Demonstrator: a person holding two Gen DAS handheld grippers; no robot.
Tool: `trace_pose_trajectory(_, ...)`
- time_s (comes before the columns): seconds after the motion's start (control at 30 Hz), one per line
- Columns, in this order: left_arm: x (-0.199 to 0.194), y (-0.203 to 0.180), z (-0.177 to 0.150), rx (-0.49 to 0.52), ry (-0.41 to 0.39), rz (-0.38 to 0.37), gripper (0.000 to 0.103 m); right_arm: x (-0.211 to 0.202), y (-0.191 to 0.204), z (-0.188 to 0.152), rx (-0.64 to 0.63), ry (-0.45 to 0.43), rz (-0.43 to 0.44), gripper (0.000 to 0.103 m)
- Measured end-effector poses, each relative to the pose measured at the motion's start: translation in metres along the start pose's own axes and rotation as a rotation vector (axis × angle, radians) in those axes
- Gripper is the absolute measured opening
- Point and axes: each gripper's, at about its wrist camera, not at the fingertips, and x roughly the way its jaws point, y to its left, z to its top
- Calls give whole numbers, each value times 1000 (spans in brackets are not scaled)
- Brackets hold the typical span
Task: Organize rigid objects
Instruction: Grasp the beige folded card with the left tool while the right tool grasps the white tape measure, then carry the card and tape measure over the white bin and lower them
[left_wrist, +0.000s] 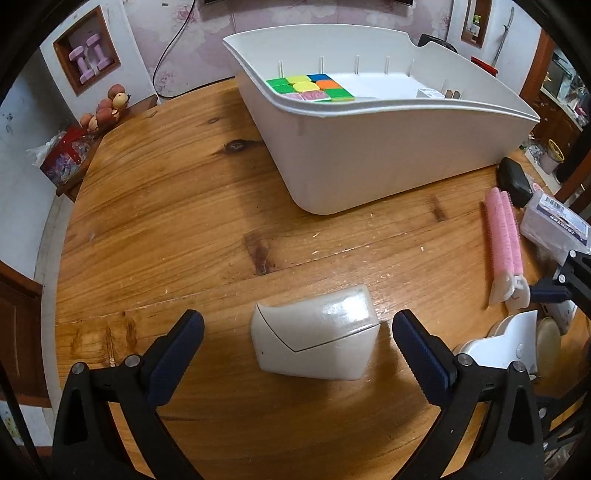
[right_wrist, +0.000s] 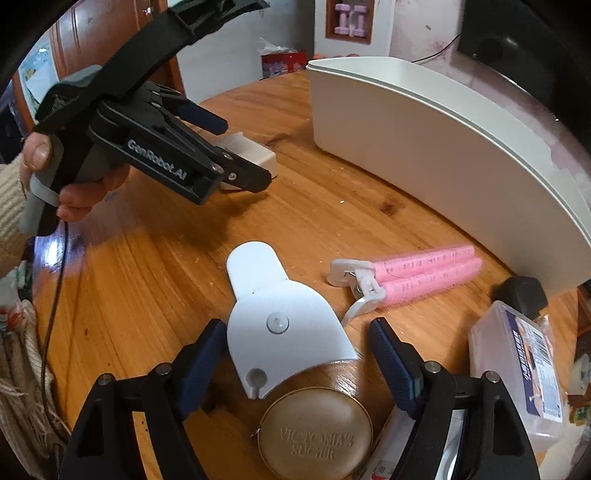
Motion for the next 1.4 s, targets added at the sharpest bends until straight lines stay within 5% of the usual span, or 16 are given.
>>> trace_pose_trajectory(0.07,3,0,-2,-3,5,9,101,-2,-1,2,7,6,-6,63)
trace_pose_trajectory(0.23,6,2,-3,-47,9,-1,96,-2,1,2,69,1,-38,63)
trace_pose_trajectory(0.33,3,4,-3,-71,-8,-7,87,-5,3,0,117,-9,-31,63)
trace_pose_trajectory(0.4,-2,3,-4,-70,-31,-10,67,-7,5,-2,146,-19,-22,63)
trace_pose_trajectory(0.7,-15,8,-10,-128,-47,0,67,-38,10,-3,220,-104,-42,63)
trace_pose_trajectory(0.87,-54,10,2,-137,-110,-2,67,-69,4,6,257,-184,-77,63)
trace_pose_trajectory(1.07,-116,2,33,-87,-201,23,67,-123,-12,26,326,-296,-158,63)
trace_pose_trajectory(1.4,-214,2,113,-58,-339,51,67,-241,-62,109,387,-474,-362,63)
